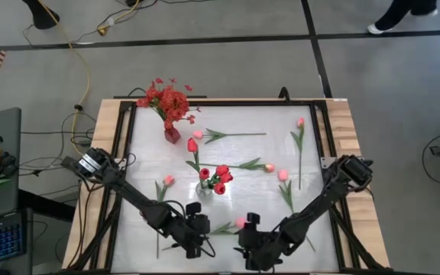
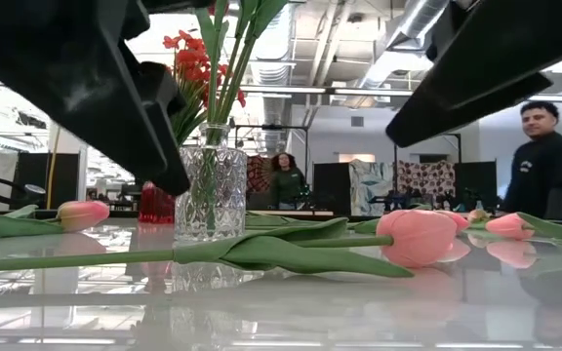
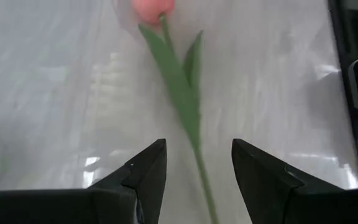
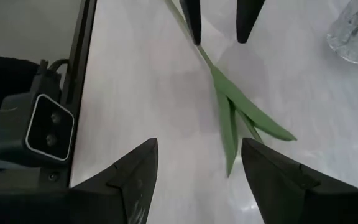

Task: Sort flowers into vase by color
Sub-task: Put the pink flower into the purple vase

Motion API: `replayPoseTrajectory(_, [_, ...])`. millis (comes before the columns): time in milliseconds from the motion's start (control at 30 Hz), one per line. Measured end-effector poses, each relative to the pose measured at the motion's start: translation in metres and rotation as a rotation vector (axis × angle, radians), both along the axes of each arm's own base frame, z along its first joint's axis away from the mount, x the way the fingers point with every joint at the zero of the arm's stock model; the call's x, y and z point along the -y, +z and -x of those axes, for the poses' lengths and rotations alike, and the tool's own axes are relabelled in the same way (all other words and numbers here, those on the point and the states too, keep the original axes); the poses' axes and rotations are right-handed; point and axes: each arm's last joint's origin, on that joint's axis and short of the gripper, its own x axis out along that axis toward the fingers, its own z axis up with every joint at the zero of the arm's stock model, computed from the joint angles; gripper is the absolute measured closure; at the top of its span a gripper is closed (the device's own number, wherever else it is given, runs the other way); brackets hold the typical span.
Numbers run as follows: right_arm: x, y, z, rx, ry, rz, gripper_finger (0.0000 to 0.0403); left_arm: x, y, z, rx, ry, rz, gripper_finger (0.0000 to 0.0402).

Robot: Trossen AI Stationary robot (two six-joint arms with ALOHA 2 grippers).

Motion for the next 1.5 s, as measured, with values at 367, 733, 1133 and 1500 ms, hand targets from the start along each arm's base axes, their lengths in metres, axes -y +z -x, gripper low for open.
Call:
replayPoseTrajectory(367, [-0.004,0.000,0.003,0.007,-0.026,-0.040,0.0145,0.011,-0.009,0.002,0.042,0.034,-0.038,0.0233])
replayPoseTrajectory(733, [-0.007,0.002,0.003,0.025,-0.026,-0.063,0.0145,0.015,-0.020,0.004,0.034,0.050,-0.060,0.0233])
replayPoseTrajectory(1133, [-0.007,0.003,0.003,0.029,-0.027,-0.071,0.0145,0.020,-0.041,0.003,-0.009,0.057,-0.061,0.0233])
replayPoseTrajectory(1500, [-0.007,0.003,0.003,0.028,-0.027,-0.071,0.0145,0.020,-0.041,0.003,-0.015,0.052,-0.056,0.0309])
